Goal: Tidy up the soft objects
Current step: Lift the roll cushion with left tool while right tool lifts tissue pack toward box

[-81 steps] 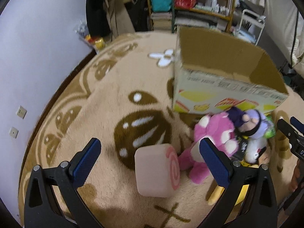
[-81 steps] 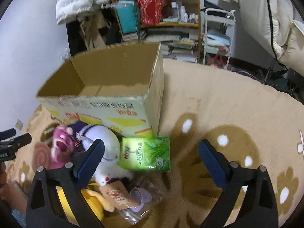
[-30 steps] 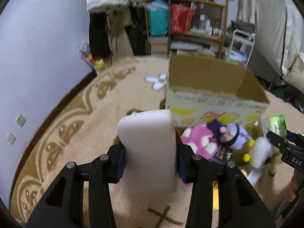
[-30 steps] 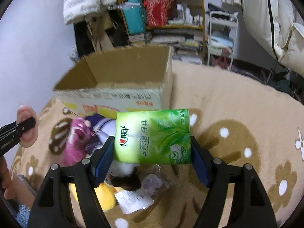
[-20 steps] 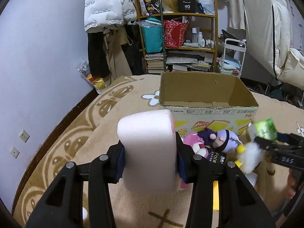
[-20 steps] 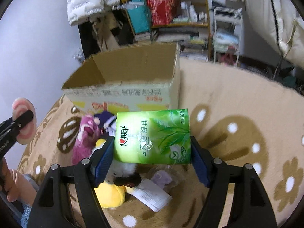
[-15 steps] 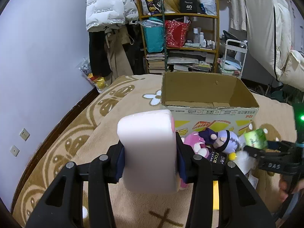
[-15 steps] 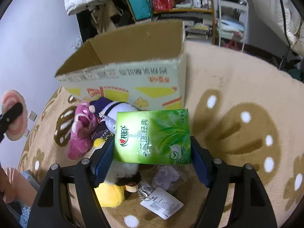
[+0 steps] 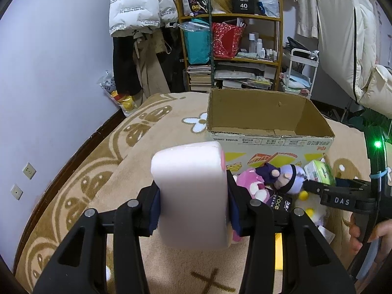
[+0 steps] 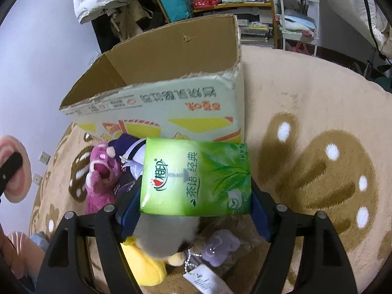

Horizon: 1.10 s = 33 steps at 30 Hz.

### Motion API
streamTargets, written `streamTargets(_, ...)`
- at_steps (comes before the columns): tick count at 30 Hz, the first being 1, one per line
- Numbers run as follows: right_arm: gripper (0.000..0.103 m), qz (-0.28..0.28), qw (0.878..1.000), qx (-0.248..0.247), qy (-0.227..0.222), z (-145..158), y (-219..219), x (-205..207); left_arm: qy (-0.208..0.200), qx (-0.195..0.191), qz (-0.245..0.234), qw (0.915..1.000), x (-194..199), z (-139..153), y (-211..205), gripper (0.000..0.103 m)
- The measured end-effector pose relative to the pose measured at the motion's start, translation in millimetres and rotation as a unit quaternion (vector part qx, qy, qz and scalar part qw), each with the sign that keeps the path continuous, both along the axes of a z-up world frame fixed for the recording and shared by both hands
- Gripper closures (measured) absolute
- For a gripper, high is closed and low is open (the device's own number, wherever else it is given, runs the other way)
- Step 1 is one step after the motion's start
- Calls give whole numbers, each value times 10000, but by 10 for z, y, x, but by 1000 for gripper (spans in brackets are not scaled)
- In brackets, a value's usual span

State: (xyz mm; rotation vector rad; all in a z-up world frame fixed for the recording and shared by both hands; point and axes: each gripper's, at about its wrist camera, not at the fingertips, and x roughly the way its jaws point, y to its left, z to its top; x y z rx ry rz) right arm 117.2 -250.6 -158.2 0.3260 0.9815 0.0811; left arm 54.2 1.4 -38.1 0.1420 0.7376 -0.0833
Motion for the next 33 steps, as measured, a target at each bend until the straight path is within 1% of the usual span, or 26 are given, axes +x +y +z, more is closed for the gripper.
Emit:
streamTargets(4, 23, 46, 9993, -303, -205, 78, 58, -14, -37, -7, 7, 10000, -20, 13, 0, 58)
streamTargets(6, 23, 95, 9988, -375, -314, 130, 79, -30, -44, -22, 28, 10000, -20, 21, 10, 58)
streamTargets(9, 23, 80, 9968, -516, -609, 257, 121, -102, -57, -34, 61, 10000, -23, 25, 27, 58)
streamTargets(12, 26, 118, 9954, -525, -798, 360, 133, -156, -62, -48, 74, 9999, -23, 35, 32, 58)
streamTargets(16, 27, 255, 9947, -640, -764, 350, 200, -149, -35, -23, 81, 10000, -16, 36, 27, 58)
streamTargets(19, 28, 192, 9946, -658, -784, 367, 187, -166, -82, -22, 99, 9999, -21, 50, 28, 58)
streamTargets(21, 28, 100, 9934, -647, -943, 460, 153, -220, -180, -21, 157, 9997, -25, 82, 39, 58)
streamTargets(23, 28, 29, 9920, -607, -1108, 549, 123, -282, -357, 31, 254, 9990, -48, 139, 40, 58)
streamTargets(24, 28, -27, 9902, -601, -1264, 628, 108, -330, -484, 47, 260, 9985, -68, 179, 33, 58)
streamTargets(26, 28, -88, 9865, -608, -1521, 746, 98, -397, -700, 62, 198, 9973, -104, 261, 5, 58)
streamTargets(29, 28, -184, 9799, -582, -1900, 922, 84, -464, -902, 104, 103, 9958, -117, 343, -51, 58)
streamTargets(33, 28, -257, 9713, -576, -2294, 1089, 81, -472, -1031, 148, 1, 9946, -18, 425, -122, 58)
